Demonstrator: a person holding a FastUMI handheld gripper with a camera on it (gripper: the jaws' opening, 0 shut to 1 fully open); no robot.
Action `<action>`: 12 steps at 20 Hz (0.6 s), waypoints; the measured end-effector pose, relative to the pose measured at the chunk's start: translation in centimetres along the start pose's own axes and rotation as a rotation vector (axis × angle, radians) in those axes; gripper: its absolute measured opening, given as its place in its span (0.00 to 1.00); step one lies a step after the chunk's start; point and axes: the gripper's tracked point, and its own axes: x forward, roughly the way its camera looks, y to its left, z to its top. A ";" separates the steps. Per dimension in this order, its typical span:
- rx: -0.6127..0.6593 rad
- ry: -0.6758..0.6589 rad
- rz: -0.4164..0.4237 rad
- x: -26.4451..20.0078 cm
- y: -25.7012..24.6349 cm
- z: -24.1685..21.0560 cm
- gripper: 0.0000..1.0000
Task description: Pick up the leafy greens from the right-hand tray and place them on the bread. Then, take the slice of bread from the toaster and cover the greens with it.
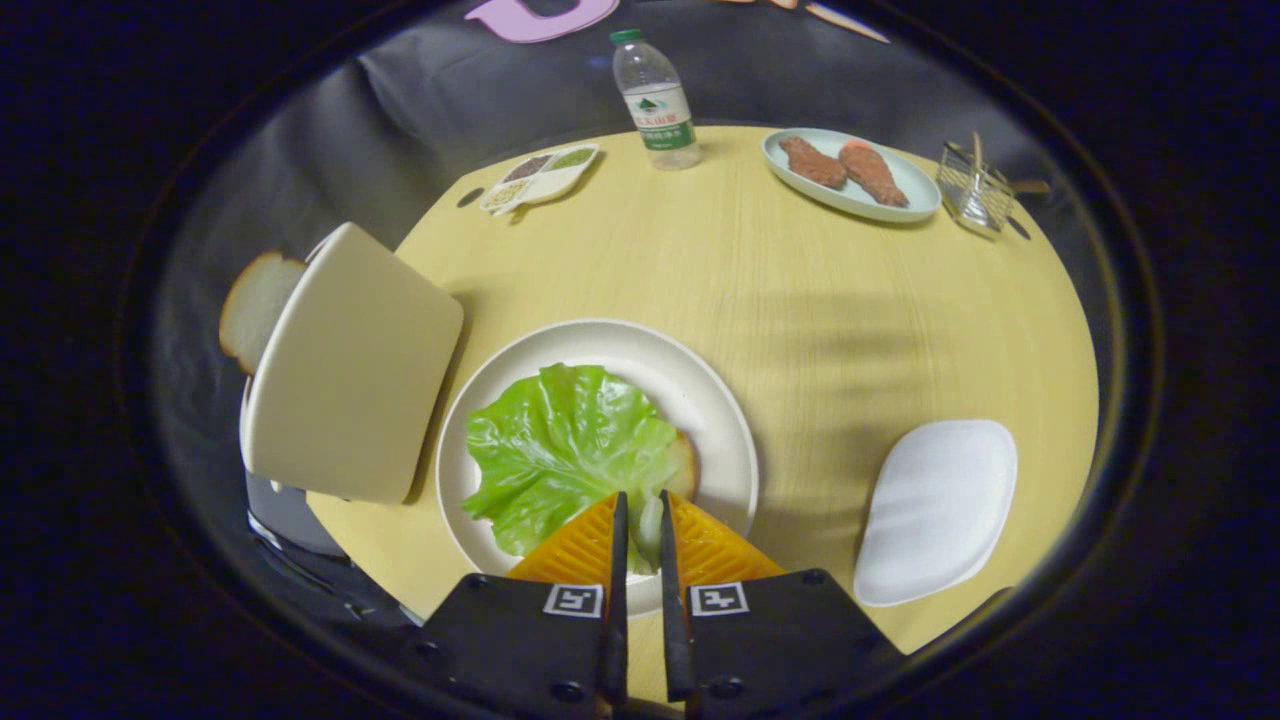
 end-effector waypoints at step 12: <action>0.002 -0.007 0.021 -5.5 3.3 -0.3 0.98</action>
